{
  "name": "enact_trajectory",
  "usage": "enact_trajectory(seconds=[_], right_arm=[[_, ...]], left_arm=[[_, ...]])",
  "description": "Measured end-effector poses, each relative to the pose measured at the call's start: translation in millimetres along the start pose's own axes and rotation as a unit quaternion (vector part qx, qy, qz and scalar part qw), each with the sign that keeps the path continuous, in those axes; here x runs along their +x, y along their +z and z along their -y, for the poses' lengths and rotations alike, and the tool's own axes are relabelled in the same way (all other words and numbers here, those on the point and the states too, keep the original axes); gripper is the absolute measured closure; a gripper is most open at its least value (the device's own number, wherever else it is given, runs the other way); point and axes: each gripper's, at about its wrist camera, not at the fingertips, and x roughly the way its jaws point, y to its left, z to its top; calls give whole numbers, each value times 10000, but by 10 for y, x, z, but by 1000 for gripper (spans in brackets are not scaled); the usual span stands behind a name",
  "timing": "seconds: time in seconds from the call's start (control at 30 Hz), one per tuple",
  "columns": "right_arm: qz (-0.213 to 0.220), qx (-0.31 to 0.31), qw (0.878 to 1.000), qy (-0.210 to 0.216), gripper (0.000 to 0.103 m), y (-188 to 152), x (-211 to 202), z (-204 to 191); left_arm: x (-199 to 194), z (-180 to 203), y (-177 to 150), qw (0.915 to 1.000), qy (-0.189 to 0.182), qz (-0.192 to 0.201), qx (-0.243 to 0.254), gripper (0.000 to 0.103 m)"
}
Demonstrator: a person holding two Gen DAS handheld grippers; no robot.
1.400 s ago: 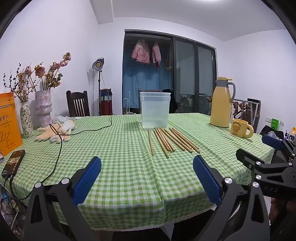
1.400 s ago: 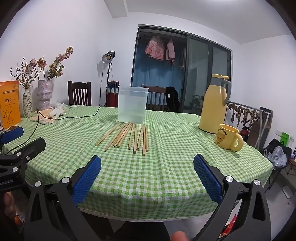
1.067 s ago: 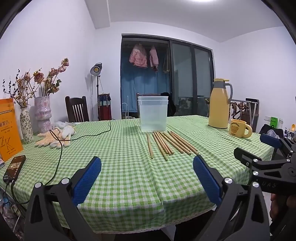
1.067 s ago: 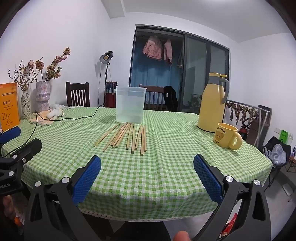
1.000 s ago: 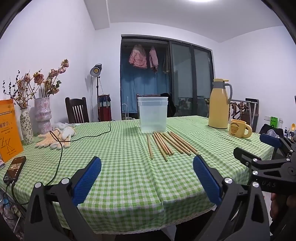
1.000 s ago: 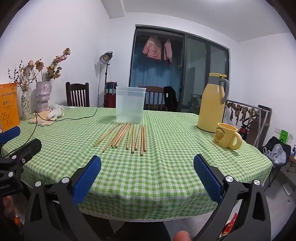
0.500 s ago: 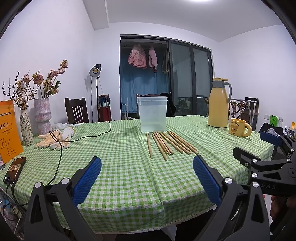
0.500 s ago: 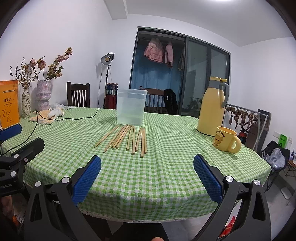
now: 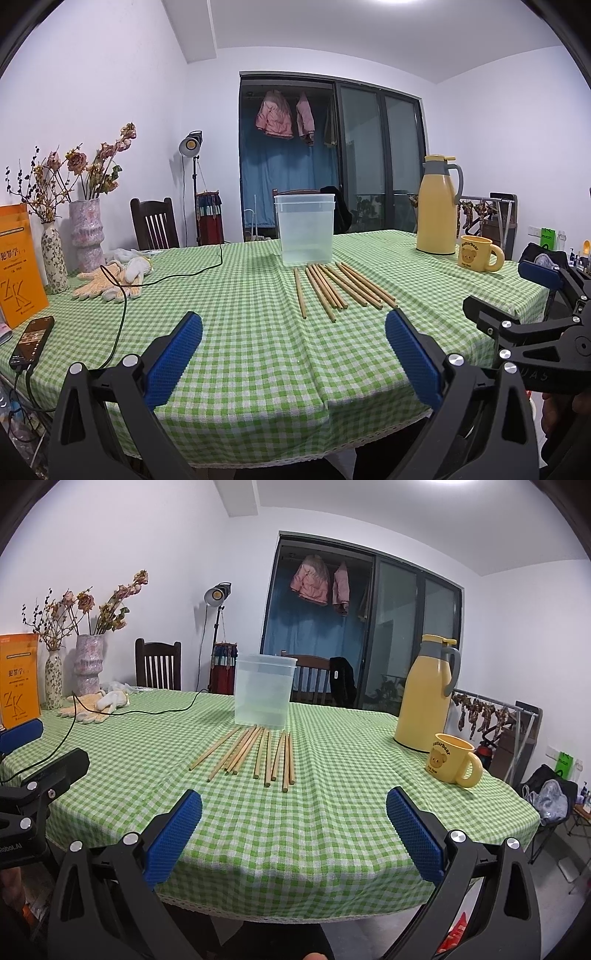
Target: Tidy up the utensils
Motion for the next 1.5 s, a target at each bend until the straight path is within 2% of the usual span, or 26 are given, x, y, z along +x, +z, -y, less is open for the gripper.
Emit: enact_trajectory(seconds=[1.5], right_arm=[[-44, 251, 9997, 9, 6, 12, 3, 92]], left_arm=[[8, -10, -10, 10000, -22, -26, -47, 7]])
